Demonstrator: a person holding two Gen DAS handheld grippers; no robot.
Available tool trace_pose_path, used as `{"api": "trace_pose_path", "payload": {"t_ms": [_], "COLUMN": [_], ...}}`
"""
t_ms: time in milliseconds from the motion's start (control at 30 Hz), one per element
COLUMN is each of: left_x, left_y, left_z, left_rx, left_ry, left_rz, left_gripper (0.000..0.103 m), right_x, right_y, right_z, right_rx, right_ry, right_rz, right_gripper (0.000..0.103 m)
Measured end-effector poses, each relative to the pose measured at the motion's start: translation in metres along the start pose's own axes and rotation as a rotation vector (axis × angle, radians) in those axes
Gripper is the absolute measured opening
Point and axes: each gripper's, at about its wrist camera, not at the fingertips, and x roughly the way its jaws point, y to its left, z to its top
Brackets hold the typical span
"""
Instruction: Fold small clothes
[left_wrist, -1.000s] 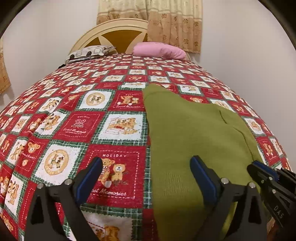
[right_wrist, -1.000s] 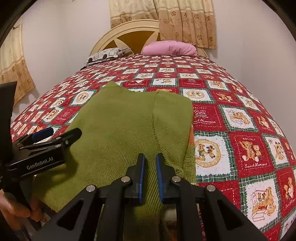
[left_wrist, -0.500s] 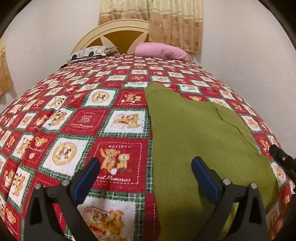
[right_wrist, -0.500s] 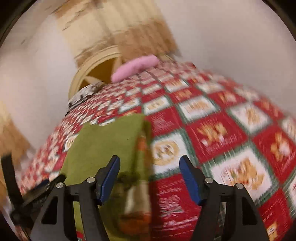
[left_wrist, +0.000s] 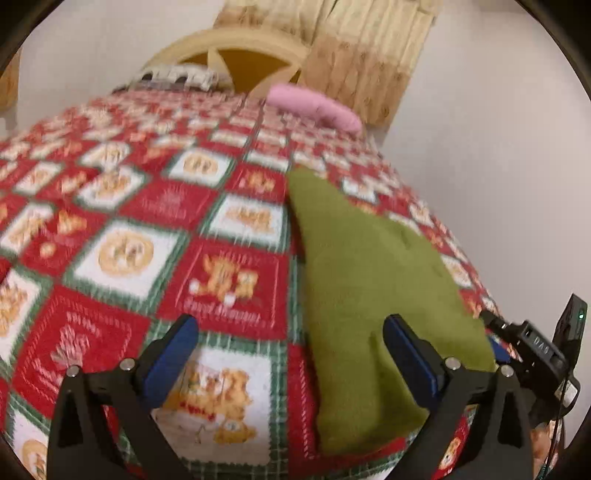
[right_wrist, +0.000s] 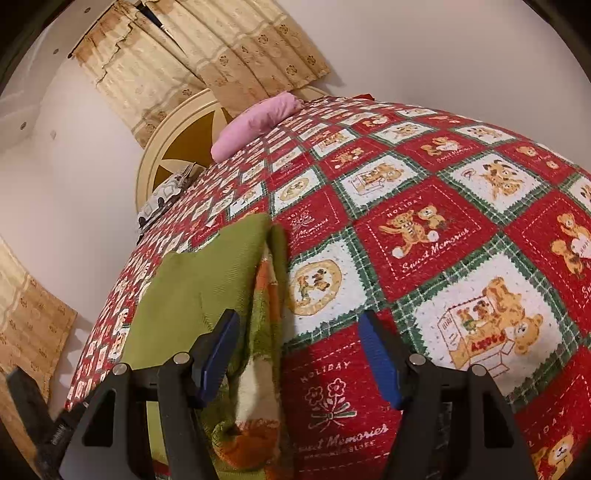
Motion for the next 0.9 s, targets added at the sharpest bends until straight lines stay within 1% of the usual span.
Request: {"api": "trace_pose_path", "payload": {"t_ms": [100,167,200,267,333,400,433,467,500,533,733,800,833,900], "left_x": [0.006,0.012,0.016,0.035,0.06,0.084,0.099,0.117,0.117,0.111,0.106,0.105,0.104,0.103], "left_y": [-0.012,-0.018,-0.021,-0.027,-0.03,-0.023,-0.017,-0.007,-0.004,-0.003,-0.007,-0.006,-0.005,-0.005], "left_z": [0.019,0.038,0.048,0.067,0.072,0.068,0.063,0.051,0.043,0.042,0.039,0.039,0.039,0.039], "left_rx": [0.035,0.047,0.054,0.079,0.09,0.06,0.029,-0.019,-0.03,-0.021,-0.01,-0.018,-0.018,-0.02], "left_ry": [-0.011,-0.046,-0.055,-0.017,0.049,0.124,0.173,0.234,0.228,0.185,0.187,0.187,0.187,0.186], "left_rz": [-0.014,-0.002,-0.015,-0.035,-0.043,-0.046,-0.071,-0.123,-0.143,-0.164,-0.165,-0.176,-0.179,-0.182], "left_gripper": [0.101,0.1,0.1,0.1,0.1,0.1,0.099,0.099,0.099,0.099,0.1,0.1,0.1,0.1], "right_x": [0.001,0.002,0.004,0.005,0.007,0.009,0.009,0.009,0.01,0.011,0.014,0.013,0.014,0.017], "right_y": [0.0,-0.002,-0.002,-0.002,-0.001,-0.001,-0.001,-0.001,-0.002,-0.003,0.0,0.001,0.003,0.01], "right_z": [-0.001,0.0,0.001,0.001,0.003,0.002,0.002,0.002,0.002,0.002,0.004,0.009,0.017,0.031], "right_rx": [0.002,0.007,0.008,0.006,-0.001,-0.007,-0.007,-0.005,-0.003,-0.001,-0.012,-0.002,-0.004,-0.044], "right_ry": [0.01,0.016,0.018,0.02,0.027,0.033,0.034,0.035,0.035,0.038,0.059,0.07,0.078,0.087], "right_rz": [0.004,0.005,0.006,0.009,0.009,0.006,0.006,0.005,0.006,0.006,0.014,0.034,0.065,0.07], "right_gripper": [0.067,0.067,0.067,0.067,0.067,0.067,0.067,0.067,0.067,0.067,0.067,0.067,0.067,0.067]}}
